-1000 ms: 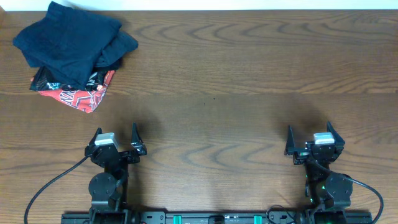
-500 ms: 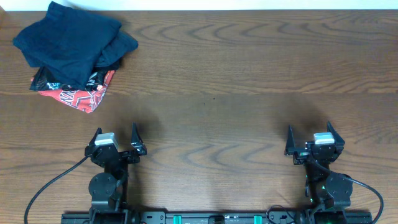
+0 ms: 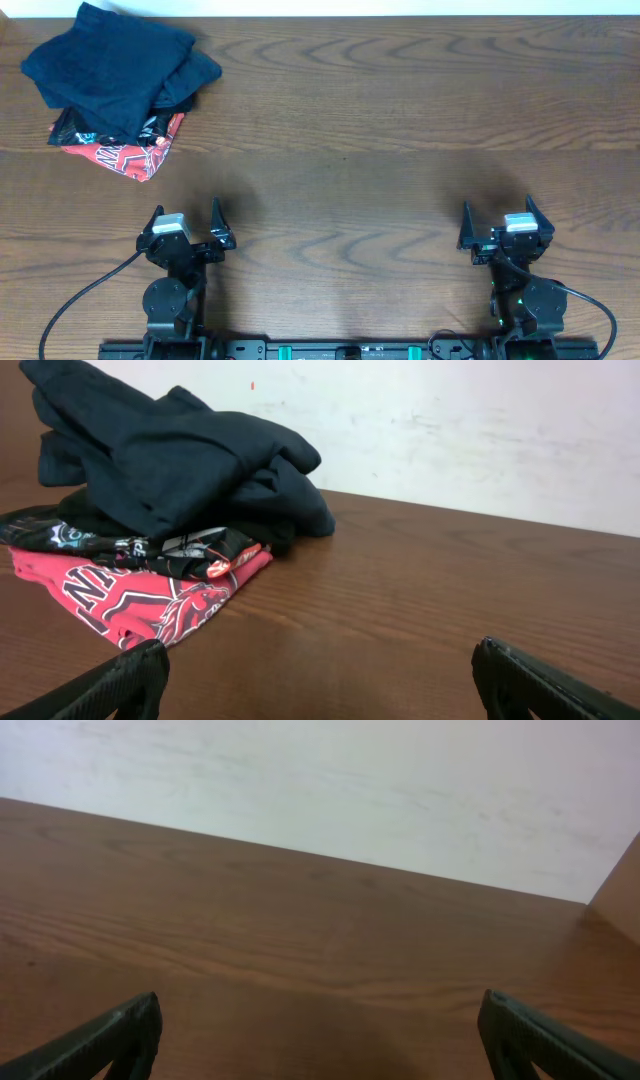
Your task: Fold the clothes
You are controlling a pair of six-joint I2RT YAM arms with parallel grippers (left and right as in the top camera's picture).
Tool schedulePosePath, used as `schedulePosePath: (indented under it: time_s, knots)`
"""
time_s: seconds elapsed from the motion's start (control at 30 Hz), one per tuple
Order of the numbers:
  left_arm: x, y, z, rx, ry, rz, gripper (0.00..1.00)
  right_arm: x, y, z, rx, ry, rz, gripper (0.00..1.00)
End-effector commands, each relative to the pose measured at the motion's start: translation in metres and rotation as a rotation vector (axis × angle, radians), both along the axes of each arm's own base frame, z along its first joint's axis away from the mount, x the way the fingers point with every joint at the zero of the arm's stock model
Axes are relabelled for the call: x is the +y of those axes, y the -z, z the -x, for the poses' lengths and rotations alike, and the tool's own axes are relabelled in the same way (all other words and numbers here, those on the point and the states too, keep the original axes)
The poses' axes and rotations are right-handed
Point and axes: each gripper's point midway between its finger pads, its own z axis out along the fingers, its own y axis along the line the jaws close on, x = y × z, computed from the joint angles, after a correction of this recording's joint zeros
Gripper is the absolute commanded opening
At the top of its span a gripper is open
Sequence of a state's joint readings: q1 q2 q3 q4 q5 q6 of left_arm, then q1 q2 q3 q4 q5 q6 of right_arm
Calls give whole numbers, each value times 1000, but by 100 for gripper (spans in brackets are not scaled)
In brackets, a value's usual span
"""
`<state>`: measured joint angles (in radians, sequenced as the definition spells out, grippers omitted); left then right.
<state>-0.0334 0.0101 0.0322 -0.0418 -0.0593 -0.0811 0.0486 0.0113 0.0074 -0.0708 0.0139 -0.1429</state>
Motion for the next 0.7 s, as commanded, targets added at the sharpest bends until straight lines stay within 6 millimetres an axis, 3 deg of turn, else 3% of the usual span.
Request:
schedulePosePath:
  time_s: [0.0,0.17,0.3,0.5,0.67]
  knots:
    - [1,18,0,47,-4,-7,98,3,1,0,2,-17,-1,99]
    - [-2,12,-1,22,10,45,98,3,1,0,10,-5,-154,99]
    - [-13,-4,1,6,70,77,98,8,-1,1,23,-29,-224,99]
    - [-11,-38,1,73,54,88,98,10,-25,1,44,-37,-218,99]
    - [-12,-58,-19,237,48,79,98,12,-42,-9,146,-38,-211,99]
